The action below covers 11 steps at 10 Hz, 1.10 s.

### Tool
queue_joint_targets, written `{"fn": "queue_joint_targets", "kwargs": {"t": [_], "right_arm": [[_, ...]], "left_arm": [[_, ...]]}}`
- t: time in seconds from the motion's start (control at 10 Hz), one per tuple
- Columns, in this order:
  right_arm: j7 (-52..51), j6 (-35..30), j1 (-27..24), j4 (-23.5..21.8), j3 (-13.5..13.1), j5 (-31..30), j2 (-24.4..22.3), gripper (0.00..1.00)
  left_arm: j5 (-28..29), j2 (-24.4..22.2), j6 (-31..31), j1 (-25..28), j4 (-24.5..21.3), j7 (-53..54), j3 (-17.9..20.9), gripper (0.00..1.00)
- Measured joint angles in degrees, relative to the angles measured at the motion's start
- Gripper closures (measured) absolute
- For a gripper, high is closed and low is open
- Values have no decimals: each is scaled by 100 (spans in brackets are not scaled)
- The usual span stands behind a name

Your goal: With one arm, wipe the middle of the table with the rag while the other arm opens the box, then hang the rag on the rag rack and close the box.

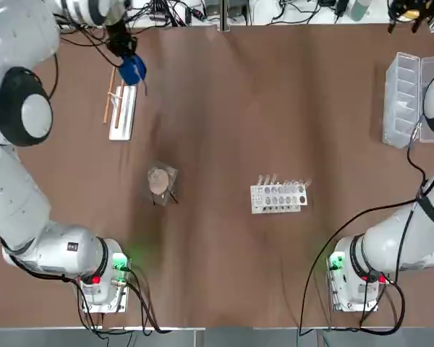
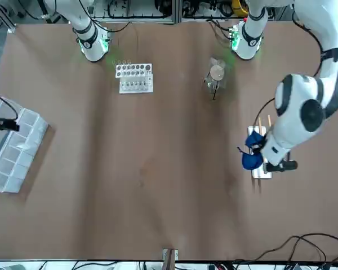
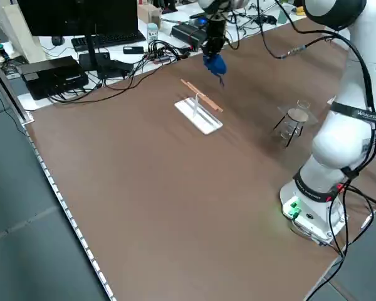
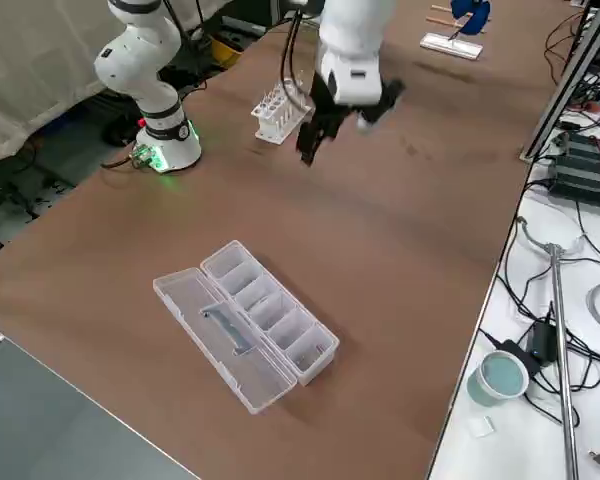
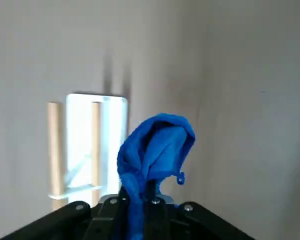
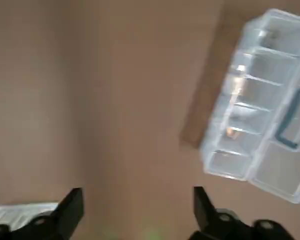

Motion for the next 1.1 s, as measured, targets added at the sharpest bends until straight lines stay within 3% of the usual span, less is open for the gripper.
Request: {"fn": "queue_joint_targets", "kwargs": {"t": [0.2, 0.5, 1.1], "right_arm": [[70, -110, 456, -1, 2, 73, -311, 0], [699, -233, 986, -4, 1, 30, -526, 0], [711, -217, 970, -78, -117, -167, -630, 0]], "left_arm": [[0, 27, -47, 497, -37, 472, -4, 86], [0, 233, -47, 628, -59, 717, -16, 86], [0, 436, -51, 891, -67, 1249, -18, 86]]}}
